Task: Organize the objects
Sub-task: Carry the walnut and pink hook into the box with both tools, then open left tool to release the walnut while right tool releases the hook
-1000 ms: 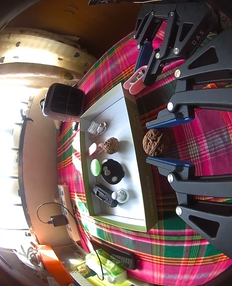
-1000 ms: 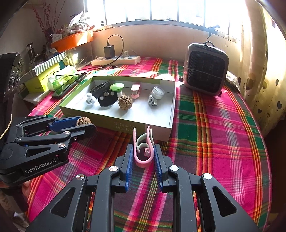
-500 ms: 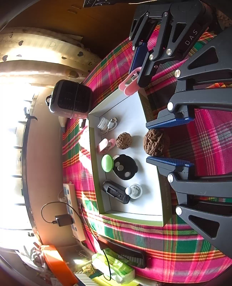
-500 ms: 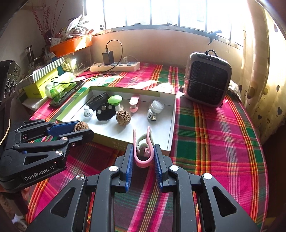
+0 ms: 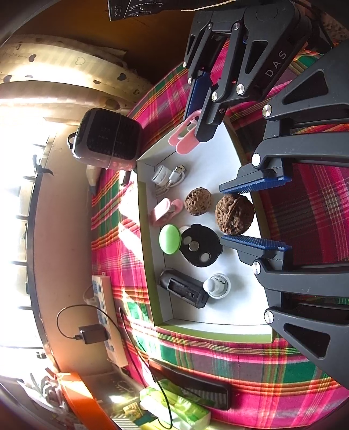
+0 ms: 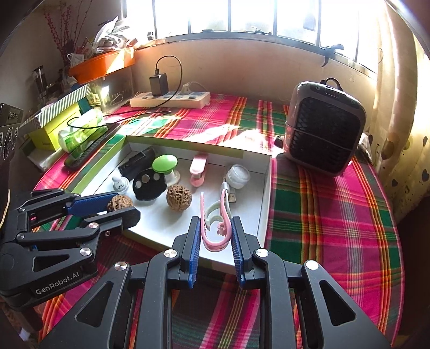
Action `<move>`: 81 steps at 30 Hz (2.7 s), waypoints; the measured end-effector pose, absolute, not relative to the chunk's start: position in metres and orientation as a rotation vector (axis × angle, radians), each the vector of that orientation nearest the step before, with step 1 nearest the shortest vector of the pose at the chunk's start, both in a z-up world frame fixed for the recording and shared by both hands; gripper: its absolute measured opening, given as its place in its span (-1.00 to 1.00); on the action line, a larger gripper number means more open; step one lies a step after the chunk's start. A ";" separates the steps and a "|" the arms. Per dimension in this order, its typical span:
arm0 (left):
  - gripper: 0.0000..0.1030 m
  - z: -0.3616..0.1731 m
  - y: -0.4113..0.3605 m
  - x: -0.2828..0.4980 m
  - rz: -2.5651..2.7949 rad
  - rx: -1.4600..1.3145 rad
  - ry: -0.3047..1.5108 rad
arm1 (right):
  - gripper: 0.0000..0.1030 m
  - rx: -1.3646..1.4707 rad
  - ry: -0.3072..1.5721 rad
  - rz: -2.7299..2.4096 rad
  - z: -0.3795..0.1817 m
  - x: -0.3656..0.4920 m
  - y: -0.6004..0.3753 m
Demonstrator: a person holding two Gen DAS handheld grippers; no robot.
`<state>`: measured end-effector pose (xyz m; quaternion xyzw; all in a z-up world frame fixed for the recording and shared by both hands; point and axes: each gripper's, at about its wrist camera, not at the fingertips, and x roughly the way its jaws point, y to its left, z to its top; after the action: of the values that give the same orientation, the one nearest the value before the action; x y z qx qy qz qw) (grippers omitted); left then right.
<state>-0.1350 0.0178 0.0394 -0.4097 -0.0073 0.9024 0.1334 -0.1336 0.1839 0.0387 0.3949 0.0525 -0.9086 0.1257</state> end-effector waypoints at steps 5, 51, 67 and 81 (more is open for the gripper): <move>-0.43 0.036 0.018 -0.143 2.615 -1.197 -0.016 | -0.55 1.170 0.164 -2.628 0.034 -0.143 0.180; -0.43 0.015 0.014 -0.170 2.619 -1.270 -0.003 | -0.54 1.262 0.209 -2.551 0.007 -0.178 0.166; -0.43 0.014 0.013 -0.169 2.627 -1.271 0.005 | -0.54 1.258 0.203 -2.549 0.008 -0.178 0.167; -0.41 0.022 0.011 -0.156 2.677 -1.263 0.023 | -0.27 1.227 0.140 -2.583 0.017 -0.163 0.167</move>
<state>-0.1564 0.0110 0.0225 -0.4248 0.0078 0.9007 0.0905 -0.1628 0.1674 0.0166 0.4245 0.0485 -0.8934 0.1388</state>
